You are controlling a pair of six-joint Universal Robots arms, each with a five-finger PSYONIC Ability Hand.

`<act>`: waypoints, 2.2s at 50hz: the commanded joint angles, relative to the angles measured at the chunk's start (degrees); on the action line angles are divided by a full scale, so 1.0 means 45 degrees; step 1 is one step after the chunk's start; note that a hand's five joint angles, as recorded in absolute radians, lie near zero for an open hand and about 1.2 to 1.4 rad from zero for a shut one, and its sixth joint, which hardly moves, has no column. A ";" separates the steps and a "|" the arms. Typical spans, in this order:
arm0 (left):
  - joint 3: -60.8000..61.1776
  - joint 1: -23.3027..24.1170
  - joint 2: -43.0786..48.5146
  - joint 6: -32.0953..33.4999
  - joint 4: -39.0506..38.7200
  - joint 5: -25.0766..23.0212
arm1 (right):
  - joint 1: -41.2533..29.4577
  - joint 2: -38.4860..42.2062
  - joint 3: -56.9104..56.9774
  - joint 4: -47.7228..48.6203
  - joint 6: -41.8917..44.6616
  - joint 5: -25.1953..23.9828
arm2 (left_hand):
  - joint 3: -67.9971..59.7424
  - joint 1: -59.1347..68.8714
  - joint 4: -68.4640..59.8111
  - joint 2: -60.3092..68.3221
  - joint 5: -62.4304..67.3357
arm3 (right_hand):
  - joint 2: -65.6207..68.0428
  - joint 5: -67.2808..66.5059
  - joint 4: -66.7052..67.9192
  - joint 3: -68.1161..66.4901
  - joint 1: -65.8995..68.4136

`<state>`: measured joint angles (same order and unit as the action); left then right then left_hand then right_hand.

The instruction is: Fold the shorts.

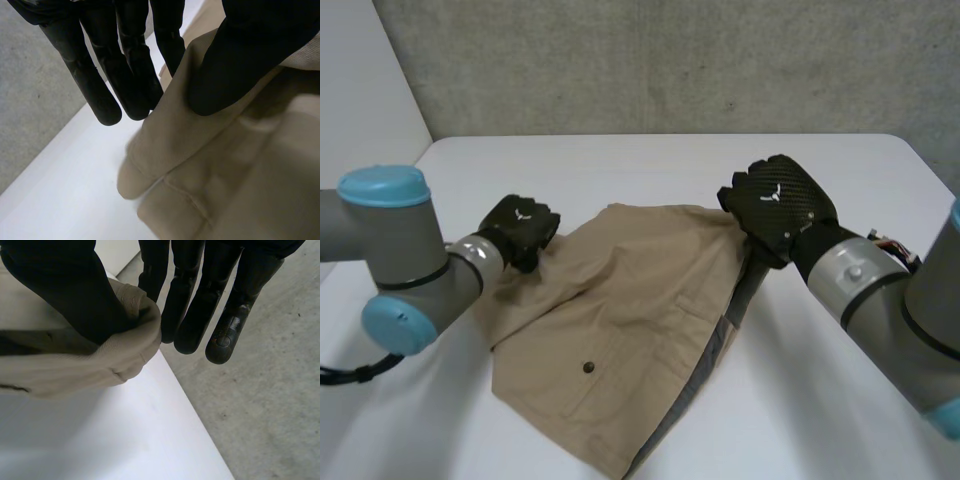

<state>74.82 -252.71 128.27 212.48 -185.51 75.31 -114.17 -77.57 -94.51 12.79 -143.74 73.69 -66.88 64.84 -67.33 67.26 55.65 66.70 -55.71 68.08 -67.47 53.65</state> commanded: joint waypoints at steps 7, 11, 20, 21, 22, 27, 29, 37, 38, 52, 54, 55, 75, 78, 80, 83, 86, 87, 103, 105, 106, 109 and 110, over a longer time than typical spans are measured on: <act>-0.2956 0.1567 -0.1567 -0.1356 -0.3422 0.2658 | 0.0234 0.2590 0.7115 0.0165 0.0790 0.1516 | -0.2915 0.3370 -0.2817 0.2831 0.3189 | 0.2955 -0.3176 0.2650 -0.2784 0.5856; -0.2177 0.1859 -0.2973 -0.1787 -0.4146 0.3460 | 0.0214 0.3058 0.9651 0.1198 0.0323 0.1555 | -0.2915 0.3370 -0.2817 0.2831 0.3189 | 0.2955 -0.3176 0.2650 -0.2784 0.5856; 0.3087 0.3400 -0.5141 -0.1885 -0.3893 0.3891 | 0.0098 0.2458 0.8646 0.1943 -0.1900 0.0621 | -0.2915 0.3370 -0.2817 0.2831 0.3189 | 0.2955 -0.3176 0.2650 -0.2784 0.5856; 0.3756 0.3558 -0.5318 -0.1866 -0.3893 0.3852 | 0.0097 0.2144 0.8251 0.1923 -0.2002 0.0502 | -0.2915 0.3370 -0.2817 0.2831 0.3189 | 0.2955 -0.3176 0.2650 -0.2784 0.5856; 0.4362 0.3734 -0.5436 -0.1808 -0.3893 0.3832 | 0.0116 0.1831 0.7822 0.1903 -0.2099 0.0404 | -0.2915 0.3370 -0.2817 0.2831 0.3189 | 0.2955 -0.3176 0.2650 -0.2784 0.5856; 0.6906 0.5159 -0.5340 -0.1709 -0.3893 0.3870 | 0.0117 0.0638 0.5224 0.1786 -0.2237 -0.0377 | 0.9582 -0.9127 0.9680 -0.9666 -0.9308 | 0.2955 -0.3176 0.2650 -0.2784 0.5856; 0.7023 0.5741 -0.5146 -0.1709 -0.3758 0.3890 | 0.0097 0.0247 0.4033 0.1786 -0.2140 -0.0846 | 1.1564 -1.1109 1.1662 -1.1648 -1.1289 | 0.2955 -0.3176 0.2650 -0.2784 0.5856; 0.6557 0.5261 -0.6157 -0.1846 -0.3171 0.3910 | 0.0312 -0.0945 0.1550 0.1806 -0.1750 -0.2037 | 1.1995 -1.1540 1.2093 -1.2079 -1.1720 | 0.2955 -0.3176 0.2650 -0.2784 0.5856; 0.6343 0.4756 -0.6682 -0.1885 -0.3112 0.3891 | 0.0312 -0.0945 0.1548 0.1806 -0.1749 -0.2039 | 1.1884 -1.1429 1.1982 -1.1968 -1.1609 | 0.2955 -0.3176 0.2650 -0.2784 0.5856; 0.5071 0.1470 -0.6317 -0.4754 -0.2684 0.3676 | 0.0351 -0.2410 -0.0503 0.1884 -0.0537 -0.2996 | 1.1546 -1.1092 1.1645 -1.1631 -1.1272 | 0.2955 -0.3176 0.2650 -0.2784 0.5856; 0.5071 0.1431 -0.5947 -0.5106 -0.2139 0.3424 | 0.0351 -0.2469 -0.0522 0.1845 -0.0538 -0.2996 | 1.1583 -1.1129 1.1682 -1.1668 -1.1309 | 0.2955 -0.3176 0.2650 -0.2784 0.5856; 0.5052 0.1411 -0.5848 -0.5204 -0.1961 0.3286 | 0.0332 -0.2488 -0.0541 0.1845 -0.0538 -0.2996 | 1.1583 -1.1129 1.1682 -1.1668 -1.1309 | 0.2955 -0.3176 0.2650 -0.2784 0.5856; 0.2146 0.1118 -0.2063 -0.8233 0.1087 0.1136 | 0.0331 -0.3093 -0.0756 0.1825 -0.0538 -0.2996 | 0.8897 -0.8442 0.8996 -0.8981 -0.8623 | 0.2955 -0.3176 0.2650 -0.2784 0.5856; 0.1694 0.1099 -0.1474 -0.8174 0.1127 0.1137 | 0.0312 -0.3386 -0.0796 0.1806 -0.0538 -0.3015 | 0.7775 -0.7321 0.7874 -0.7860 -0.7501 | 0.2955 -0.3176 0.2650 -0.2784 0.5856; 0.1225 0.1099 -0.0946 -0.8174 0.1127 0.1175 | 0.0312 -0.3601 -0.0873 0.1806 -0.0538 -0.3073 | 0.6281 -0.5826 0.6379 -0.6365 -0.6006 | 0.2955 -0.3176 0.2650 -0.2784 0.5856; 0.0777 0.1099 -0.0517 -0.8155 0.1107 0.1176 | 0.0331 -0.3816 -0.0952 0.1806 -0.0557 -0.3210 | 0.2115 -0.1660 0.2213 -0.2199 -0.1840 | 0.2955 -0.3176 0.2650 -0.2784 0.5856; 0.0638 0.1099 -0.0496 -0.8174 0.1049 0.1137 | 0.0351 -0.3817 -0.1088 0.1747 -0.0577 -0.3288 | -0.1676 0.2130 -0.1577 0.1591 0.1950 | 0.2955 -0.3176 0.2650 -0.2784 0.5856; 0.0638 0.1079 -0.0592 -0.8174 0.1029 0.1137 | 0.0390 -0.3817 -0.1127 0.1689 -0.0577 -0.3308 | -0.2903 0.3358 -0.2804 0.2818 0.3177 | 0.2955 -0.3176 0.2650 -0.2784 0.5856; 0.1945 0.0923 -0.2467 -0.8077 0.0970 0.1137 | 0.2284 -0.4439 -0.1929 -0.2294 -0.2195 -0.3191 | -0.2915 0.3370 -0.2817 0.2831 0.3189 | -0.9629 0.9408 -0.9934 0.9800 -0.6728; 0.2044 0.0923 -0.2546 -0.8076 0.0951 0.1137 | 0.2362 -0.4927 -0.1754 -0.2588 -0.2858 -0.3191 | -0.2915 0.3370 -0.2817 0.2831 0.3189 | -0.9629 0.9408 -0.9934 0.9800 -0.6728; 0.2044 0.0923 -0.2546 -0.8076 0.0951 0.1137 | 0.2498 -0.5239 -0.1482 -0.2898 -0.3655 -0.3114 | -0.2915 0.3370 -0.2817 0.2831 0.3189 | -0.9629 0.9408 -0.9934 0.9800 -0.6728; 0.2161 0.0962 -0.2761 -0.8076 0.0970 0.1156 | 0.2888 -0.5535 -0.1032 -0.3505 -0.5064 -0.2821 | -0.2915 0.3370 -0.2817 0.2831 0.3189 | -0.9629 0.9407 -0.9934 0.9799 -0.6727; 0.2200 0.0962 -0.2877 -0.8076 0.0970 0.1156 | 0.3045 -0.5555 -0.0856 -0.3778 -0.5533 -0.2685 | -0.2915 0.3370 -0.2817 0.2831 0.3189 | -0.9629 0.9408 -0.9934 0.9800 -0.6728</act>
<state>83.79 -248.56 116.84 176.12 -181.18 80.43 -103.16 -99.12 -102.31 1.10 -156.79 59.59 -67.90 65.23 -68.68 68.20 55.56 24.16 -12.37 22.97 -23.72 20.95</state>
